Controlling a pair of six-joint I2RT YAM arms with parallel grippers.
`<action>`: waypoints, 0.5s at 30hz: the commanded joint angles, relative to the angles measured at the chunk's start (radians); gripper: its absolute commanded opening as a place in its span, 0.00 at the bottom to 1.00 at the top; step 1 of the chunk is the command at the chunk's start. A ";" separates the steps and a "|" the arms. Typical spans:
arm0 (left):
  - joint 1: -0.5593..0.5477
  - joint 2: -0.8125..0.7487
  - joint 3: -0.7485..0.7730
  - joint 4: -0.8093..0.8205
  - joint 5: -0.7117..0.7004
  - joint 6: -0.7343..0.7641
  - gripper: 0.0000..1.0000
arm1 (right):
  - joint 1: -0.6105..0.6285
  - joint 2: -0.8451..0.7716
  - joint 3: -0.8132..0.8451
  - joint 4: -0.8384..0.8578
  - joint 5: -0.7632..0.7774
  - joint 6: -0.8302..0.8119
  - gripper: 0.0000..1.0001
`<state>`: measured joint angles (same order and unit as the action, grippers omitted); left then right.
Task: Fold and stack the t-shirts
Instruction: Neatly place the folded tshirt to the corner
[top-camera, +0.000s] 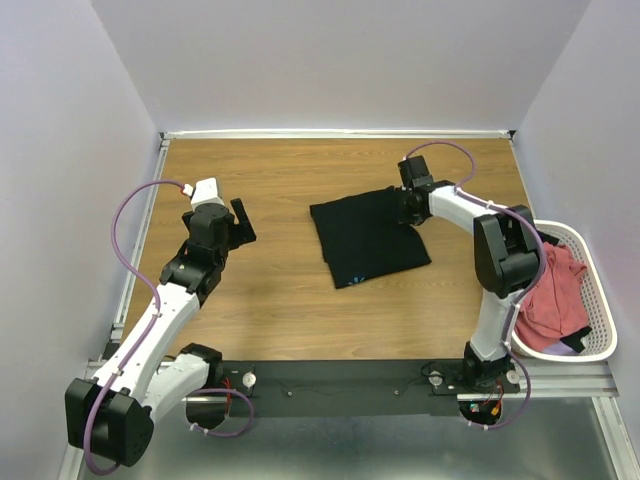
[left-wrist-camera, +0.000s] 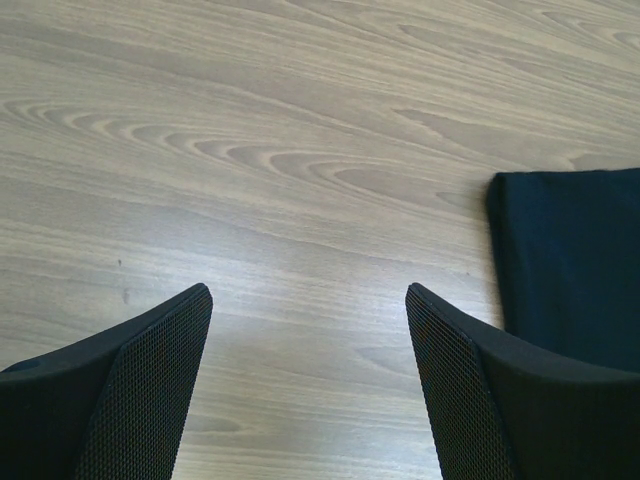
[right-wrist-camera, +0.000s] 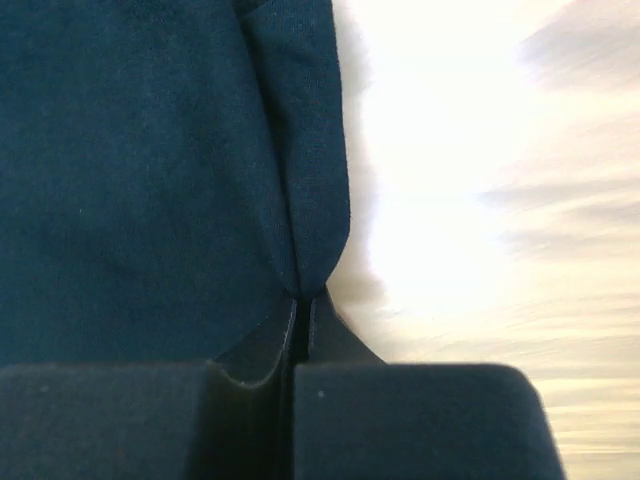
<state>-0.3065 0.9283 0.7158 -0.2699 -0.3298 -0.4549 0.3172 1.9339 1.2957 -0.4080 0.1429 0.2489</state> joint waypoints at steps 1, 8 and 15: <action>0.009 -0.011 -0.006 0.026 -0.037 0.010 0.86 | -0.046 0.069 0.085 -0.011 0.334 -0.183 0.01; 0.009 -0.037 -0.021 0.012 -0.041 0.015 0.86 | -0.162 0.256 0.391 0.006 0.665 -0.414 0.01; 0.009 0.009 -0.019 0.015 -0.054 0.012 0.86 | -0.266 0.436 0.684 0.075 0.793 -0.562 0.01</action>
<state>-0.3023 0.9165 0.7044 -0.2699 -0.3340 -0.4480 0.1001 2.3131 1.8778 -0.3882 0.7803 -0.2165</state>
